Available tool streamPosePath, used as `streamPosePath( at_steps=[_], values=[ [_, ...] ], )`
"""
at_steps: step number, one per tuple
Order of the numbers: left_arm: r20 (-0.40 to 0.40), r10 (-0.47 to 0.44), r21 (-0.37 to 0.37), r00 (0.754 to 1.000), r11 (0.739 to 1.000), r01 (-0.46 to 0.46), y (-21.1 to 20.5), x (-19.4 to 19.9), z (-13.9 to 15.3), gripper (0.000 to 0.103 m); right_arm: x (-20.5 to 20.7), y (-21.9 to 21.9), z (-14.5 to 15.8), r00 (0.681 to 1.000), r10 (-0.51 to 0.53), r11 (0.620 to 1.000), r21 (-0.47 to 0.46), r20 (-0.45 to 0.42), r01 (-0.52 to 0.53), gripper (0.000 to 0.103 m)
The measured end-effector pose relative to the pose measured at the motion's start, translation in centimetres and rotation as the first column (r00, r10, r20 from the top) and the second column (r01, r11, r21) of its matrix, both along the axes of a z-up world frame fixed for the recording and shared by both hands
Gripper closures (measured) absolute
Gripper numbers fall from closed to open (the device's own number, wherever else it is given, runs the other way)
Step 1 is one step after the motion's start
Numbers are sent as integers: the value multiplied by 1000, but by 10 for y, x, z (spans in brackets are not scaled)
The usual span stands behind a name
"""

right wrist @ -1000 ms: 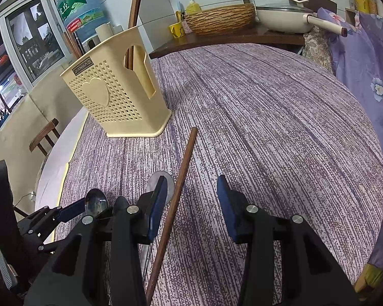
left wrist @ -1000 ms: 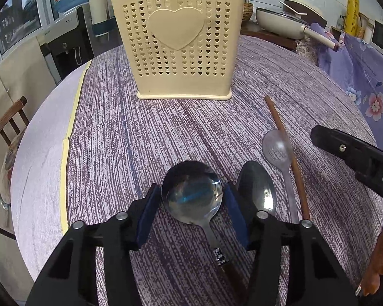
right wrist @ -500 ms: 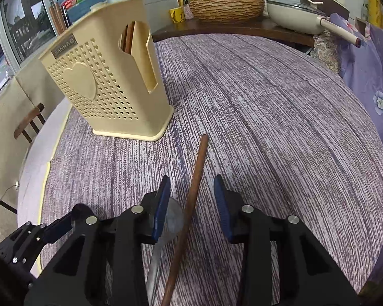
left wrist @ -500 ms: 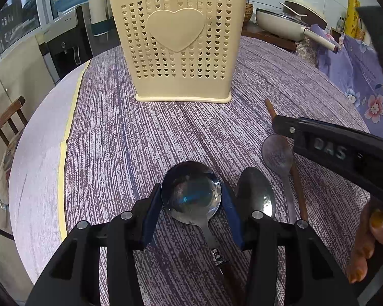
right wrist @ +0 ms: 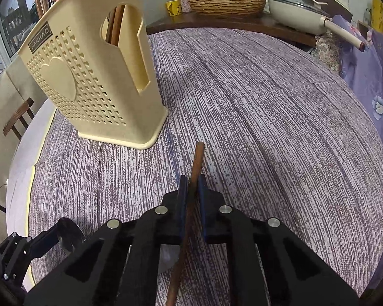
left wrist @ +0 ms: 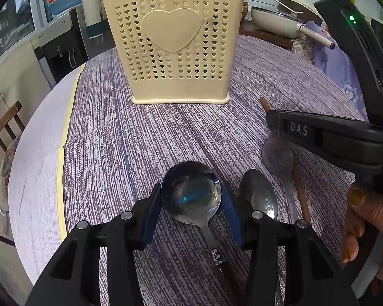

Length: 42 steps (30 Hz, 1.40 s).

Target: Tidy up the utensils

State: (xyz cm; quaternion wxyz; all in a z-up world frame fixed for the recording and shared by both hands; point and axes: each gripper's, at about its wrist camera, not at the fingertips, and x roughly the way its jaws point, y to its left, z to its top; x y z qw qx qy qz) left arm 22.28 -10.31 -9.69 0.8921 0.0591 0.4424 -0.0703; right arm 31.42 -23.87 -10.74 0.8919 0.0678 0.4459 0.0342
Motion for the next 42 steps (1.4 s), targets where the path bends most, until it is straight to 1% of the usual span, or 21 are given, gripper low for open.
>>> streamPosePath(
  at_steps=[3, 5, 8, 11, 15, 19, 22, 25, 28, 32, 42],
  values=[
    [-1, -6, -6, 1000, 1000, 6, 1, 1, 0, 56, 3, -8, -1, 1000, -5, 999, 43, 1, 5, 94],
    [-1, -9, -12, 1000, 1000, 9, 2, 1, 1, 56, 3, -16, -2, 1000, -19, 996, 90, 4, 18, 94],
    [6, -12, -31, 1000, 999, 12, 6, 2, 3, 56, -1, -29, 2, 999, -35, 988, 154, 29, 30, 94],
    [29, -11, -58, 1000, 998, 13, 11, 1, 11, 56, -7, -37, 13, 997, -48, 982, 187, 68, 35, 94],
    [79, -4, -101, 997, 995, 12, 17, -2, 26, 57, -19, -48, 35, 989, -47, 967, 256, 138, 10, 95],
    [126, 0, -145, 992, 989, 18, 26, -4, 42, 57, -38, -50, 62, 974, -22, 959, 279, 227, -43, 95],
    [158, 4, -164, 987, 986, 22, 32, -8, 52, 57, -57, -54, 86, 955, 6, 948, 302, 297, -100, 95],
    [183, 8, -198, 983, 980, 29, 40, -11, 61, 57, -75, -60, 105, 937, 24, 944, 301, 348, -136, 95],
    [210, 19, -199, 978, 980, 24, 46, -14, 69, 57, -90, -65, 122, 922, 41, 941, 294, 385, -165, 95],
    [223, 29, -215, 974, 976, 20, 53, -14, 75, 57, -102, -68, 133, 913, 54, 940, 289, 404, -183, 95],
    [241, 21, -230, 970, 972, 36, 62, -14, 87, 57, -113, -61, 153, 893, 99, 938, 259, 439, -231, 95]
  ],
)
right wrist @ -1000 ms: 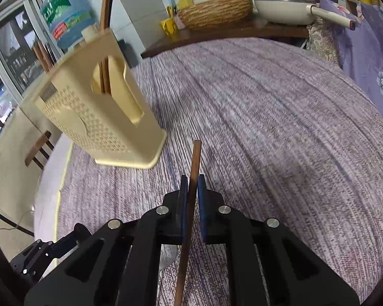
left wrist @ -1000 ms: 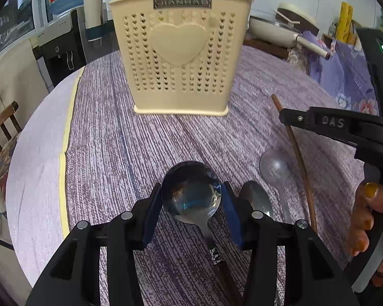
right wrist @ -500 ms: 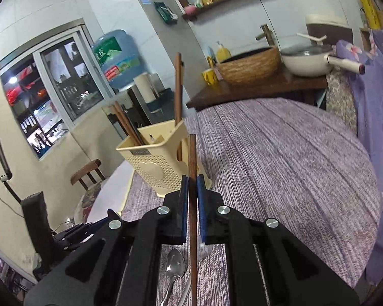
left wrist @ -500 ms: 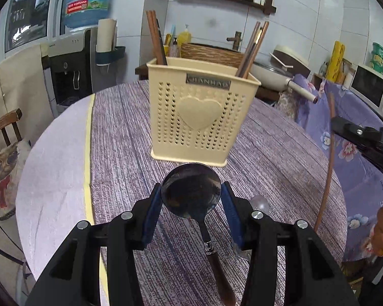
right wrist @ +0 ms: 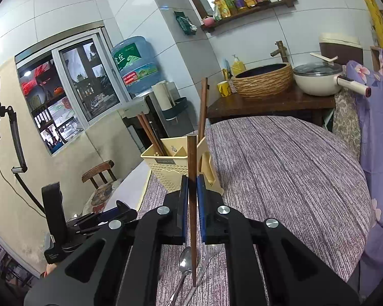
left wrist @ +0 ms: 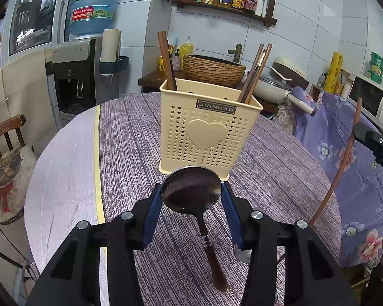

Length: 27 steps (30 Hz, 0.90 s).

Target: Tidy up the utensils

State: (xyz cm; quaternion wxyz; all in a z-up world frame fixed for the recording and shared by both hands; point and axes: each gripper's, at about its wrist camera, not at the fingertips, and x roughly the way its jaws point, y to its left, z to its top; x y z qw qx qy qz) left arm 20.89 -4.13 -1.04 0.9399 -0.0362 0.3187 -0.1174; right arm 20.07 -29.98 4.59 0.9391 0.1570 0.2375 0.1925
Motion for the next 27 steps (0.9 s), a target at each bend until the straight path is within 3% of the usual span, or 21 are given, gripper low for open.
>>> streamPosePath(
  at_steps=[13, 20, 27],
  values=[
    [66, -18, -18, 998, 1000, 19, 6, 10, 37, 57, 10, 16, 34, 996, 36, 999, -7, 80, -36, 95],
    [136, -49, -53, 990, 997, 56, 5, 34, 99, 57, 30, 29, 82, 984, 39, 999, -41, 175, -33, 95],
    [257, 31, -40, 966, 999, -21, 3, 65, 162, 57, 58, 37, 136, 956, -18, 999, -31, 293, 29, 95]
  ],
)
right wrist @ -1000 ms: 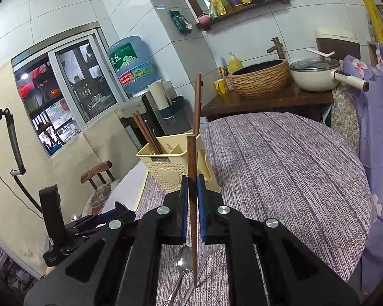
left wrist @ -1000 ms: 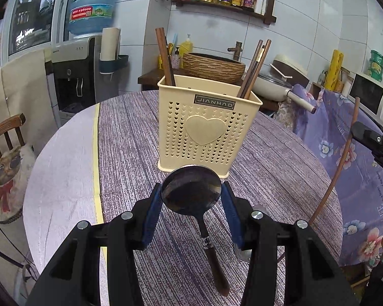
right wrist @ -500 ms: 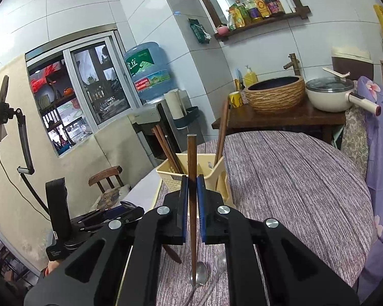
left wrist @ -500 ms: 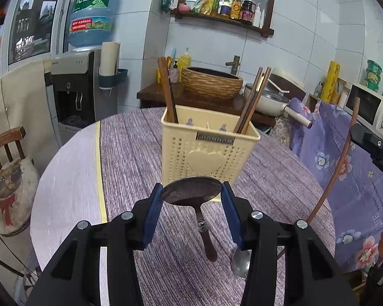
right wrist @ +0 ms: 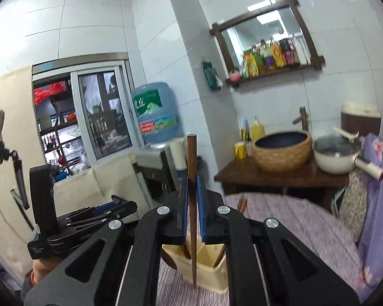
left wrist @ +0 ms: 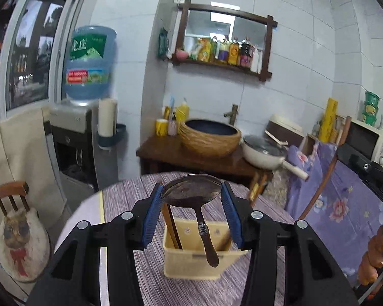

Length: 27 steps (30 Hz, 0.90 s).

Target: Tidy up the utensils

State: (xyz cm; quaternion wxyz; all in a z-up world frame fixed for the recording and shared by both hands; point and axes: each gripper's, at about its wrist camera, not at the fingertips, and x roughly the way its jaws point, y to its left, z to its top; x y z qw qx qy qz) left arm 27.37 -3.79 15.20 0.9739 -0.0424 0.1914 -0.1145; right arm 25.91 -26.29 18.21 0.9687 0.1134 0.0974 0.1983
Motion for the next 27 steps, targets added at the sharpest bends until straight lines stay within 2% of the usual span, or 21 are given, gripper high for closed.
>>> streamPosePath(
  at_steps=[3, 6, 12, 14, 22, 27],
  values=[
    [-2, 45, 11, 999, 999, -45, -1, 20, 1, 57, 15, 7, 9, 999, -30, 1000, -4, 28, 30, 95],
    [-13, 83, 36, 996, 996, -83, -4, 36, -12, 57, 26, 16, 5, 997, -54, 998, -22, 47, 55, 95],
    [-24, 122, 74, 992, 990, -120, -9, 46, -45, 57, 45, 32, -30, 994, -97, 992, -78, 45, 100, 95],
    [-37, 121, 73, 992, 990, -118, -9, 48, -55, 57, 50, 36, -44, 994, -103, 990, -98, 22, 105, 95],
    [-83, 120, 100, 989, 989, -112, -11, 49, -89, 57, 64, 37, -92, 992, -90, 994, -77, -92, 83, 95],
    [-119, 113, 103, 987, 990, -101, -10, 52, -106, 57, 66, 40, -106, 989, -83, 995, -70, -123, 75, 95]
  ],
)
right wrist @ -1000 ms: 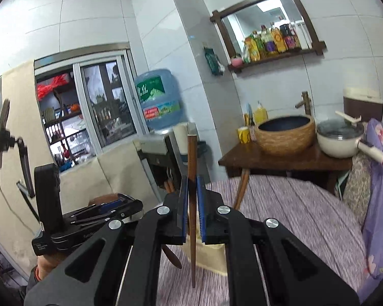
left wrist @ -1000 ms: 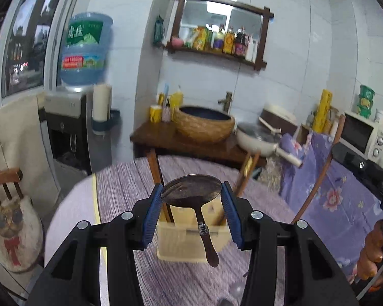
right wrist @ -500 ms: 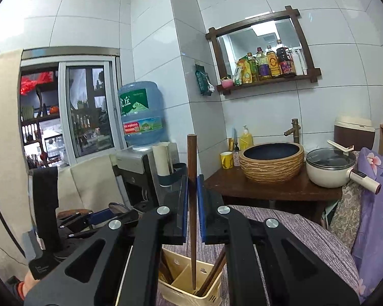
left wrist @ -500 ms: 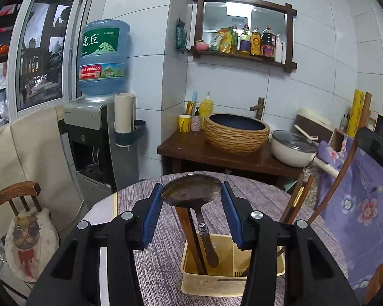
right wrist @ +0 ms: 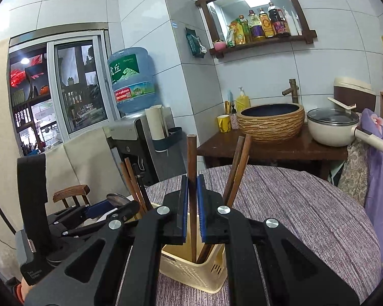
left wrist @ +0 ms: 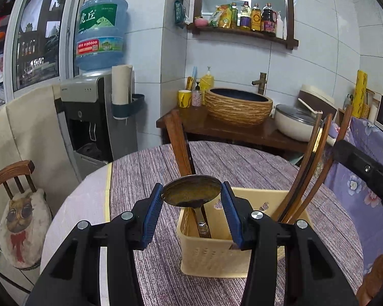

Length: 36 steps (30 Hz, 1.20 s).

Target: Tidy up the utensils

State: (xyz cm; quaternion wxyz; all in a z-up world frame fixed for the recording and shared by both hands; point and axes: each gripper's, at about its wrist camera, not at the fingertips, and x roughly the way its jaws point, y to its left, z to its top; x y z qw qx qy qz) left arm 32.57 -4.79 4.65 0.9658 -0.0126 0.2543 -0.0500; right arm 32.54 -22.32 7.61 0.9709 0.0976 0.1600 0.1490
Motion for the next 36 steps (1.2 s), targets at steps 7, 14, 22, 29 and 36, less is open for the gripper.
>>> streamPosePath(
  at_steps=[7, 14, 22, 29, 36],
  values=[
    [0, -16, 16, 1000, 1000, 16, -4, -2, -8, 56, 4, -2, -9, 1000, -1, 1000, 13, -23, 2, 95],
    [38, -16, 9, 999, 1000, 16, -2, -19, -1, 47, -4, -5, -11, 1000, -9, 1000, 6, -7, 9, 87],
    [54, -15, -18, 998, 1000, 16, 11, -52, -1, 32, -31, -10, -12, 1000, -17, 1000, -9, 14, 17, 51],
    [5, -28, -26, 1000, 999, 28, 19, -78, -15, 17, -60, -13, -25, 999, -21, 999, -47, -31, 20, 36],
    [-72, -50, -17, 996, 999, 49, 17, -100, -43, 13, -80, -16, -56, 992, -44, 994, -106, -114, 32, 28]
  ],
)
